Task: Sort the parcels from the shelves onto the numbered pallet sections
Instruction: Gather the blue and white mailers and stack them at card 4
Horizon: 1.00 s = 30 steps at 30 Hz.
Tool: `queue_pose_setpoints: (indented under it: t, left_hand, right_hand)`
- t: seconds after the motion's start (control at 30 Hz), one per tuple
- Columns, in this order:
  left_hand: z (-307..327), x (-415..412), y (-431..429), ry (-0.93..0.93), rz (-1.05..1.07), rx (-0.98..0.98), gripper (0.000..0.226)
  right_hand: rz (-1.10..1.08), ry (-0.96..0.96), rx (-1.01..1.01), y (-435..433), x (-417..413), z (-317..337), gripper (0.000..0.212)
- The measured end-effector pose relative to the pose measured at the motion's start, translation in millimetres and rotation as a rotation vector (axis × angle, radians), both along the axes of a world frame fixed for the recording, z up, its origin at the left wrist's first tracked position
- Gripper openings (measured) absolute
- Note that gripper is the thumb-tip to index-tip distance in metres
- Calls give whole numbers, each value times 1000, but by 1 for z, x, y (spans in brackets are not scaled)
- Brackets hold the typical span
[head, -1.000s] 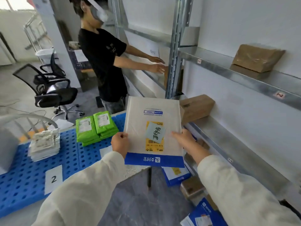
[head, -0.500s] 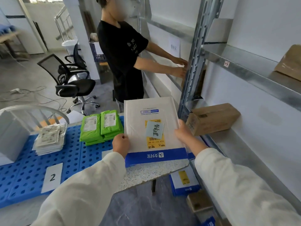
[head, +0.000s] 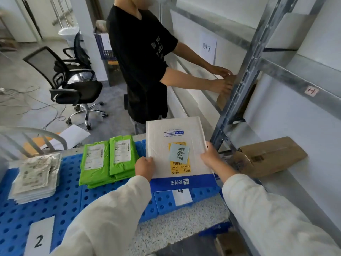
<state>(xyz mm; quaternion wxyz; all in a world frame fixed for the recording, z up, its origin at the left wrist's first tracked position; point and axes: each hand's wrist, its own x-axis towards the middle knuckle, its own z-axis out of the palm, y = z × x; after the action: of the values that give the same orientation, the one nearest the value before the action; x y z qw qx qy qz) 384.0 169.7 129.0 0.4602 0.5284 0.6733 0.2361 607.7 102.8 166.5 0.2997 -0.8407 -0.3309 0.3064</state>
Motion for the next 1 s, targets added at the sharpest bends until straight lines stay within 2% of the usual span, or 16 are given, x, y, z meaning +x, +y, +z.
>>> queue_pose_setpoints:
  t: [0.17, 0.43, 0.6, 0.7, 1.0]
  left_hand:
    - [-18, 16, 32, -73, -18, -17, 27]
    - [-59, 17, 54, -57, 33, -121, 28]
    - [-74, 25, 63, -20, 56, -164, 25]
    - [-80, 31, 69, 0, 63, -157, 24]
    - [-95, 35, 76, 24, 157, -140, 26]
  right_hand:
    - [4, -38, 18, 40, 14, -8, 45]
    - [48, 19, -37, 74, 19, -44, 53]
    - [60, 20, -68, 90, 25, -68, 48]
    - [63, 8, -77, 99, 33, -80, 40]
    - [146, 82, -148, 123, 33, -115, 45]
